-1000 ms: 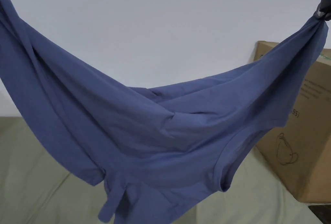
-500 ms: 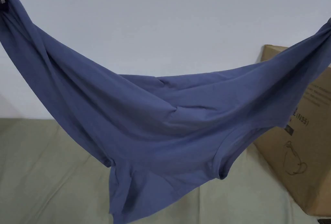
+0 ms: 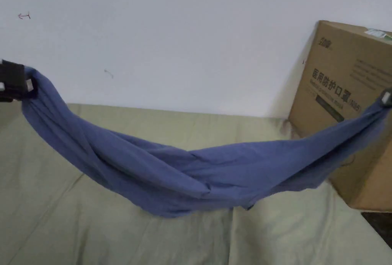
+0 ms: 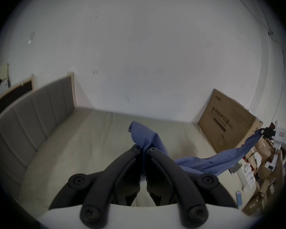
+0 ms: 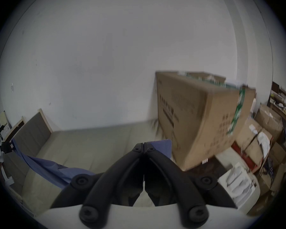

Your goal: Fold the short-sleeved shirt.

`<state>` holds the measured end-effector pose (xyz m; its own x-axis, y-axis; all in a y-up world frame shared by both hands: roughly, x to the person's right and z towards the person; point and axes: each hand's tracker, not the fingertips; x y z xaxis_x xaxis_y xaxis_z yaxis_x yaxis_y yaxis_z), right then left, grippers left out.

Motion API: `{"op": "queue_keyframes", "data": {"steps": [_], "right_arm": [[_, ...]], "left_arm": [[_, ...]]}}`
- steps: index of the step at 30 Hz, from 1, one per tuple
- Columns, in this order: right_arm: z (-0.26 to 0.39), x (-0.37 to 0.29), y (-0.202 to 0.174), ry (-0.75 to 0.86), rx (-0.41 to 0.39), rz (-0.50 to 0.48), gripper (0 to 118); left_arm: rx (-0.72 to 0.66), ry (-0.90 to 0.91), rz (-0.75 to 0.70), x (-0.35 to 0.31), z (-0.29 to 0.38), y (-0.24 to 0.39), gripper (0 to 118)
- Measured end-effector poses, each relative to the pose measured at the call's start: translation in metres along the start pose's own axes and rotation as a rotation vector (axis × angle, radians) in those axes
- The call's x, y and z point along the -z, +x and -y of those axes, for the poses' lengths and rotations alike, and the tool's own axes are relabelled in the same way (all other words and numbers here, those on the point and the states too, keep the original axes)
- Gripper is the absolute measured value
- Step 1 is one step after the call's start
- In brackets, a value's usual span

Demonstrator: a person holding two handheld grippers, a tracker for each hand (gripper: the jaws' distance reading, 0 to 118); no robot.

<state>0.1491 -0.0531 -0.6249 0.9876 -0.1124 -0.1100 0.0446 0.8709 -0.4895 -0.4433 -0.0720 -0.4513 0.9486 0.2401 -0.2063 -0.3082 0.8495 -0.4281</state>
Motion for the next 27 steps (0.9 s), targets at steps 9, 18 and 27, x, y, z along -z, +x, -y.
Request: {"op": "queue_keyframes", "data": {"steps": [9, 18, 27], "right_arm": [[0.168, -0.013, 0.039, -0.244, 0.142, -0.013, 0], [0.254, -0.086, 0.071, -0.294, 0.211, 0.043, 0], [0.32, -0.109, 0.087, -0.441, 0.235, 0.128, 0]], "left_arm": [[-0.12, -0.251, -0.038, -0.016, 0.15, -0.049, 4], [-0.177, -0.296, -0.078, -0.095, 0.234, -0.089, 4], [-0.276, -0.365, -0.21, -0.132, 0.284, -0.121, 4]]}}
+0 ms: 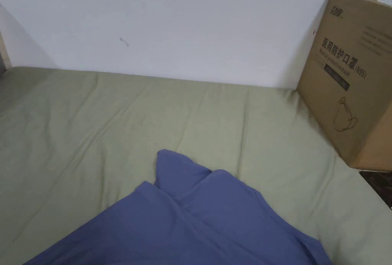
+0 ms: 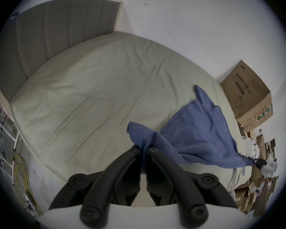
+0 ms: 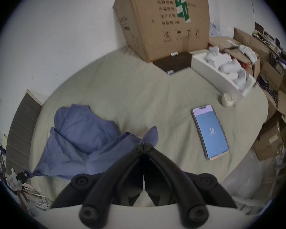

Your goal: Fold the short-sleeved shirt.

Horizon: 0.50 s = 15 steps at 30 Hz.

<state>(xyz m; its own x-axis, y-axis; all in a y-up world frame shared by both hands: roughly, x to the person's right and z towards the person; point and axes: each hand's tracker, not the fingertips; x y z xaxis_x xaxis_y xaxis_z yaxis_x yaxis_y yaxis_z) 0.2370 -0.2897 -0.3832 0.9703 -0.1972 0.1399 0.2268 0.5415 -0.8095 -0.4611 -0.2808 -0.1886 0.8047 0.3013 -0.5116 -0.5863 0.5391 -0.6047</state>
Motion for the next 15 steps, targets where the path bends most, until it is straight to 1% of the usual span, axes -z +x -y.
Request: {"op": "queue_keyframes", "data": {"steps": [2, 5, 6, 7, 8, 9, 10, 11, 12, 13, 14, 15], "right_arm": [[0.017, 0.019, -0.003, -0.073, -0.037, 0.051, 0], [0.041, 0.049, -0.006, -0.175, -0.071, 0.073, 0], [0.047, 0.056, -0.008, -0.196, -0.075, 0.071, 0], [0.051, 0.06, -0.01, -0.198, -0.075, 0.071, 0], [0.053, 0.077, 0.003, -0.195, -0.075, 0.074, 1], [0.053, 0.077, 0.002, -0.18, -0.073, 0.086, 7], [0.05, 0.075, 0.002, -0.166, -0.067, 0.09, 16], [0.045, 0.069, 0.003, -0.159, -0.057, 0.091, 22], [0.038, 0.062, 0.009, -0.159, -0.05, 0.088, 22], [0.034, 0.053, 0.01, -0.155, -0.042, 0.082, 42], [0.031, 0.036, 0.01, -0.107, -0.032, 0.062, 72], [0.03, 0.019, 0.009, -0.05, -0.038, 0.057, 76]], "left_arm": [[-0.013, -0.045, -0.008, 0.016, 0.012, -0.006, 4], [-0.009, -0.125, -0.044, 0.045, 0.029, -0.013, 6], [-0.019, -0.135, -0.047, 0.052, 0.033, -0.015, 11], [-0.039, -0.147, -0.044, 0.057, 0.037, -0.017, 23], [-0.075, -0.16, -0.044, 0.061, 0.039, -0.02, 38], [-0.12, -0.154, -0.024, 0.059, 0.04, -0.025, 47], [-0.179, -0.116, 0.037, 0.054, 0.039, -0.029, 57], [-0.238, -0.108, 0.067, 0.044, 0.038, -0.033, 64], [-0.271, -0.114, 0.073, 0.033, 0.033, -0.035, 64], [-0.267, -0.089, 0.076, 0.018, 0.03, -0.036, 79], [-0.247, -0.036, 0.08, -0.005, 0.028, -0.033, 81], [-0.216, 0.02, 0.054, -0.028, 0.027, -0.027, 79]]}}
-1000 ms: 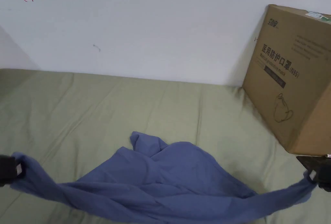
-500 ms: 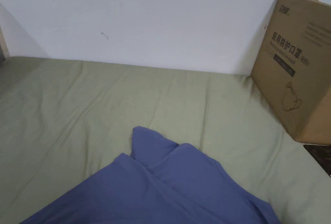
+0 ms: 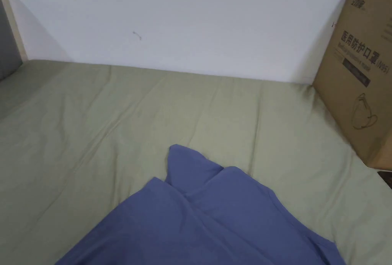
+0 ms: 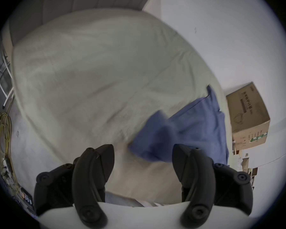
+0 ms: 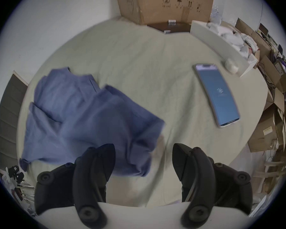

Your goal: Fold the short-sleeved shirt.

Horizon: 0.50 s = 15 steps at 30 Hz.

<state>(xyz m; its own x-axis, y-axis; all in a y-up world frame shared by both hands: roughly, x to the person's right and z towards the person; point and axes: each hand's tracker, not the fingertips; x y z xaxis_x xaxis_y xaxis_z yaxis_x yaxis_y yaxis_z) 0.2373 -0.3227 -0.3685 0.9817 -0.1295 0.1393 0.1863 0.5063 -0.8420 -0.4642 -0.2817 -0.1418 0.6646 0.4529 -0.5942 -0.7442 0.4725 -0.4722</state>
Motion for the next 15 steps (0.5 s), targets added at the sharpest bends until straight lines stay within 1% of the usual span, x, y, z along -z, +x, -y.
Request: {"op": "queue_keyframes", "data": {"steps": [2, 4, 5, 6, 7, 8, 9, 10, 11, 12, 14, 15], "right_arm": [[0.009, -0.038, -0.007, 0.097, -0.026, 0.034, 77], [0.019, -0.055, -0.012, 0.126, -0.042, 0.057, 82], [0.028, -0.06, -0.017, 0.108, -0.044, 0.058, 82], [0.036, -0.06, -0.022, 0.09, -0.06, 0.048, 77], [0.045, -0.058, -0.028, 0.093, -0.08, 0.037, 52], [0.054, -0.052, -0.037, 0.093, -0.083, 0.053, 0], [0.073, -0.044, -0.042, 0.08, -0.077, 0.048, 0], [0.078, -0.037, -0.044, -0.007, -0.085, -0.027, 0], [0.086, -0.031, -0.049, -0.024, -0.08, -0.069, 0], [0.094, -0.027, -0.054, -0.008, -0.085, -0.093, 0], [0.085, -0.027, -0.069, -0.037, -0.109, -0.125, 0], [0.087, -0.026, -0.073, -0.025, -0.106, -0.123, 0]], "left_arm": [[0.099, 0.126, -0.06, -0.045, 0.001, 0.017, 81], [0.161, 0.208, -0.086, -0.081, 0.007, 0.034, 78], [0.182, 0.244, -0.073, -0.093, 0.012, 0.041, 61], [0.186, 0.279, -0.043, -0.099, 0.018, 0.048, 30], [0.164, 0.302, -0.052, -0.095, 0.025, 0.053, 0], [0.116, 0.319, -0.008, -0.09, 0.03, 0.056, 0], [0.075, 0.231, 0.1, -0.081, 0.03, 0.058, 0], [0.038, 0.191, 0.183, -0.071, 0.031, 0.061, 0], [0.024, 0.17, 0.241, -0.058, 0.033, 0.067, 0], [0.057, 0.148, 0.26, -0.039, 0.029, 0.076, 0], [0.174, 0.129, 0.178, -0.009, 0.021, 0.105, 0], [0.226, 0.131, 0.182, 0.006, 0.013, 0.12, 0]]}}
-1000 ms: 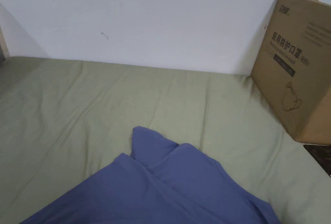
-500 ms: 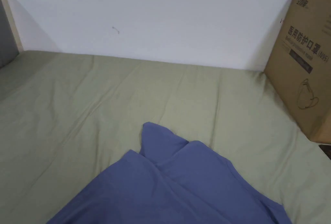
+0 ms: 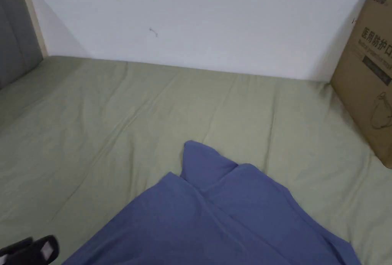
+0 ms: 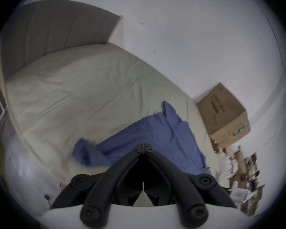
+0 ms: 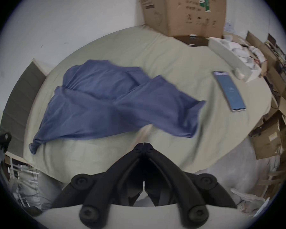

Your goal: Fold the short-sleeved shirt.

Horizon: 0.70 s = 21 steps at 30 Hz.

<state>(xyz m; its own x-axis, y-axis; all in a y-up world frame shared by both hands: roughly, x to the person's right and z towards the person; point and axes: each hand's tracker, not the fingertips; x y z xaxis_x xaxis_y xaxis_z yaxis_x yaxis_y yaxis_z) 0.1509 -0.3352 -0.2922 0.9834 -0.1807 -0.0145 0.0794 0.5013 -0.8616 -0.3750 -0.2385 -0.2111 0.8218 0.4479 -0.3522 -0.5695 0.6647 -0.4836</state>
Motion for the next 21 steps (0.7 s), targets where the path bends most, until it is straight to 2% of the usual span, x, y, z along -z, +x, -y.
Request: {"op": "queue_keyframes", "data": {"steps": [4, 5, 7, 8, 9, 11, 15, 19, 21], "right_arm": [[-0.017, -0.005, -0.012, 0.028, 0.0, -0.027, 0], [-0.018, -0.005, -0.012, 0.033, 0.006, -0.028, 0], [-0.033, -0.007, -0.01, 0.03, 0.031, -0.026, 0], [-0.034, -0.006, -0.007, 0.029, 0.046, -0.019, 0], [-0.035, -0.005, -0.003, 0.028, 0.061, -0.012, 0], [-0.046, -0.008, -0.001, 0.026, 0.09, 0.001, 0], [-0.056, -0.008, 0.007, 0.016, 0.141, 0.047, 0], [-0.063, -0.006, 0.014, 0.002, 0.169, 0.087, 0], [-0.067, -0.004, 0.016, -0.005, 0.179, 0.099, 0]], "left_arm": [[0.064, 0.006, 0.134, 0.063, -0.034, 0.03, 1], [0.105, 0.01, 0.136, 0.081, -0.046, 0.037, 12], [0.195, 0.018, 0.11, 0.117, -0.063, 0.053, 54], [0.243, 0.005, 0.103, 0.139, -0.071, 0.059, 80], [0.278, -0.024, 0.092, 0.161, -0.081, 0.064, 93], [0.326, -0.079, 0.116, 0.203, -0.091, 0.07, 97], [0.426, -0.241, 0.038, 0.284, -0.098, 0.08, 96], [0.469, -0.401, 0.007, 0.335, -0.084, 0.08, 96], [0.515, -0.451, -0.053, 0.348, -0.072, 0.08, 94]]}}
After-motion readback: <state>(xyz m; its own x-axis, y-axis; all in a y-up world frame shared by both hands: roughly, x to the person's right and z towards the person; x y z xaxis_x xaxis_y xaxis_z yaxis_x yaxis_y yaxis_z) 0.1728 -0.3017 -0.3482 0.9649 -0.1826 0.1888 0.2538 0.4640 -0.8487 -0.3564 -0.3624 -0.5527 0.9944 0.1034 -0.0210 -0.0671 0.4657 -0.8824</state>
